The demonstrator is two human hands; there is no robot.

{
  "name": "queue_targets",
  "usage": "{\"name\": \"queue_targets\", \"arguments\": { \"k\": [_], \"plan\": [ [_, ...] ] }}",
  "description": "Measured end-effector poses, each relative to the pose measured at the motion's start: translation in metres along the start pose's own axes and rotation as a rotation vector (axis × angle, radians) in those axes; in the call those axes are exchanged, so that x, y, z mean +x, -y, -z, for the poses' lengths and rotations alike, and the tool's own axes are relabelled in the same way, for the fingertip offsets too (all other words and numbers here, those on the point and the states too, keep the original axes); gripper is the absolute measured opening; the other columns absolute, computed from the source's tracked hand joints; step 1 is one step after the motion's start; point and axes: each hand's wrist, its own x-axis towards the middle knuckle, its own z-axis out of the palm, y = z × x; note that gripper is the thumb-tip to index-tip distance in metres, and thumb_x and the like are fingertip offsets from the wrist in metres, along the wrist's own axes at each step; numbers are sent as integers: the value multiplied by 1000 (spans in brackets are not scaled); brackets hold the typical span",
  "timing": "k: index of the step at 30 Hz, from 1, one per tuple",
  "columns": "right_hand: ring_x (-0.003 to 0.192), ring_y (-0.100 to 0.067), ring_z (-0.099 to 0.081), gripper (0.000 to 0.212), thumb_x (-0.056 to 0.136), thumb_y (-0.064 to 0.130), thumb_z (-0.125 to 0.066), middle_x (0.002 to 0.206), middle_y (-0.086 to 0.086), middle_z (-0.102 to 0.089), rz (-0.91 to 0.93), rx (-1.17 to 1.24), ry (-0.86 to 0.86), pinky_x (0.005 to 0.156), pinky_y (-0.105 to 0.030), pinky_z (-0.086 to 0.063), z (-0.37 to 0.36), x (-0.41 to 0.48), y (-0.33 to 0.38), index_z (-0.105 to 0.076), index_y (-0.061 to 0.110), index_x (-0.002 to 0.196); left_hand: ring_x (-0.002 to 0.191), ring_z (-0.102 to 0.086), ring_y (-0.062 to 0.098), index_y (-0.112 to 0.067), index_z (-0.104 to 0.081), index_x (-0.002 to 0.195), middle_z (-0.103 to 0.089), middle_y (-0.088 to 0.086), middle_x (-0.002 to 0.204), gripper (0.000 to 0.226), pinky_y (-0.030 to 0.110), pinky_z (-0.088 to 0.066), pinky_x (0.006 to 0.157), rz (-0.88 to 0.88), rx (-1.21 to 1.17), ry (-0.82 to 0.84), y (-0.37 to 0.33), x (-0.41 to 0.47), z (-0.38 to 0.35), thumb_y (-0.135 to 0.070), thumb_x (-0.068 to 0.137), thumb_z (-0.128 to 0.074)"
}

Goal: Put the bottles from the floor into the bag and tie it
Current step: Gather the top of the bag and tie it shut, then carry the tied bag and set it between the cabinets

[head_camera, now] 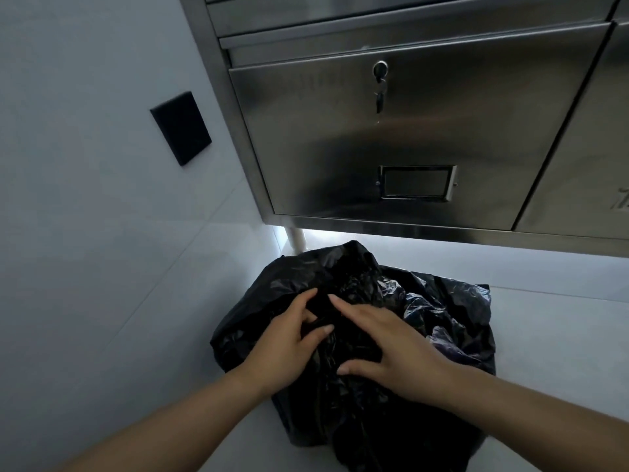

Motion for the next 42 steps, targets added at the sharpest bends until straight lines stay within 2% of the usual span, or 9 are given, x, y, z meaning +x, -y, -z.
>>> {"name": "queue_targets", "arguments": {
  "k": [4,8,14,20,25,28,34,38,42],
  "plan": [
    [114,-6,-44,71,75,55,-65,126,12,-51,24,42,-47,93,-1,-21,-27,16,13,-34,42,138,91,-61,4,-19,-33,139,-65,-8,90,63,26,-45,95,148,-195,12,8,-4,8,-23,85,-65],
    [94,3,-55,35,73,48,-71,100,16,-65,-53,99,-219,79,-7,-36,-29,24,10,-62,34,104,99,-64,5,-20,-43,130,-66,-9,106,55,29,-47,99,180,-317,106,10,0,16,-18,82,-69],
    [82,5,-58,20,71,38,-75,84,18,-65,-207,166,-406,70,-7,-39,0,18,-15,-65,33,87,109,-48,-13,-41,-54,122,-54,-25,114,42,4,-34,94,-253,177,90,6,15,20,-41,82,-65],
    [93,9,-54,27,73,36,-75,94,23,-61,-187,157,-422,78,-5,-37,6,7,-22,-62,32,98,77,-61,-5,-42,-61,109,-63,-20,93,31,4,-44,71,-110,9,56,4,16,-1,-32,81,-68],
    [114,25,-31,75,68,63,-60,123,32,-37,-148,238,-227,91,2,-23,-10,4,-18,-38,34,133,68,-66,4,-37,-66,90,-70,-9,88,20,13,-50,69,15,-138,29,-4,13,-12,-22,79,-72],
    [123,17,-32,93,62,67,-63,134,26,-37,-103,277,-140,101,-5,-24,-16,7,-15,-30,32,141,67,-66,3,-33,-68,86,-69,-8,81,18,12,-51,69,49,-246,76,-9,9,-15,-16,79,-72],
    [91,7,-62,47,62,42,-82,95,17,-70,-181,334,-199,82,-13,-45,-19,9,-23,-65,30,105,83,-69,4,-29,-74,90,-75,-8,85,13,12,-50,74,27,-380,133,-3,9,-4,-25,79,-70],
    [88,14,-60,40,62,39,-82,91,30,-67,-276,344,-235,75,-1,-40,2,-7,-27,-63,42,98,100,-59,-10,-38,-67,104,-67,-26,102,26,4,-40,87,-186,2,9,7,11,20,-50,83,-58],
    [97,19,-54,42,64,42,-79,98,35,-59,-395,310,-204,81,1,-38,31,-31,3,-57,47,100,123,-49,9,-26,-58,125,-55,-5,132,46,23,-35,107,-307,341,205,-15,-7,32,-50,90,-41]
  ]
}}
